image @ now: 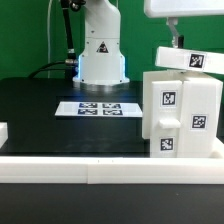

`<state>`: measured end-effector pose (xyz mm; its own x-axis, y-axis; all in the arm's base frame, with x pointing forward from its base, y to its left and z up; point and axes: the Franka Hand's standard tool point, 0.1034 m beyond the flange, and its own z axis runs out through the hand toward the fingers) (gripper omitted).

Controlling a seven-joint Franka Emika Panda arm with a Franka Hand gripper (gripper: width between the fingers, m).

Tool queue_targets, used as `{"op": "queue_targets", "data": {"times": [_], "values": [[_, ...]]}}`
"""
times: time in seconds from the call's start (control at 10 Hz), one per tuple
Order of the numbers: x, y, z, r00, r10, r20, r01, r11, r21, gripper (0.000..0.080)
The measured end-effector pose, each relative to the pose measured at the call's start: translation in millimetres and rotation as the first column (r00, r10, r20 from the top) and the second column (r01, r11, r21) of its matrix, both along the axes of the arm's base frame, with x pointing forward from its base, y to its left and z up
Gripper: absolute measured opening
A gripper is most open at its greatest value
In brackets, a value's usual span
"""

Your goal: Assemble cabinet

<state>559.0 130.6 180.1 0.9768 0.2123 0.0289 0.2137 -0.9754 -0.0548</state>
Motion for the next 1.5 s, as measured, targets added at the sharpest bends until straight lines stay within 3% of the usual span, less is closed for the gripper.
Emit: {"op": "queue_targets", "data": {"times": [0.2, 0.7, 0.8, 1.0, 1.1, 1.3, 1.4, 1.5], "values": [[0.8, -4.6, -0.3, 0.966, 0.260, 0.013, -0.260, 0.966, -0.009, 0.0797], [-4.2, -5.3, -6.6, 0.701, 0.713, 0.022, -0.712, 0.701, -0.037, 0.0797], [-6.3, -6.1, -9.0, 0.658, 0.753, 0.019, -0.752, 0.658, -0.038, 0.0797], [-11.5, -9.1, -16.8, 0.485, 0.874, 0.019, -0.873, 0.485, -0.048, 0.0797], [-13.0, -11.0, -19.0, 0.451, 0.892, 0.016, -0.891, 0.451, -0.046, 0.0797], [-13.4, -14.2, -22.3, 0.461, 0.888, 0.011, -0.887, 0.461, -0.042, 0.0797], [-13.6, -15.9, -24.2, 0.464, 0.886, 0.009, -0.885, 0.464, -0.040, 0.0709], [-13.6, -16.1, -24.3, 0.465, 0.885, 0.009, -0.885, 0.465, -0.040, 0.0557]]}}
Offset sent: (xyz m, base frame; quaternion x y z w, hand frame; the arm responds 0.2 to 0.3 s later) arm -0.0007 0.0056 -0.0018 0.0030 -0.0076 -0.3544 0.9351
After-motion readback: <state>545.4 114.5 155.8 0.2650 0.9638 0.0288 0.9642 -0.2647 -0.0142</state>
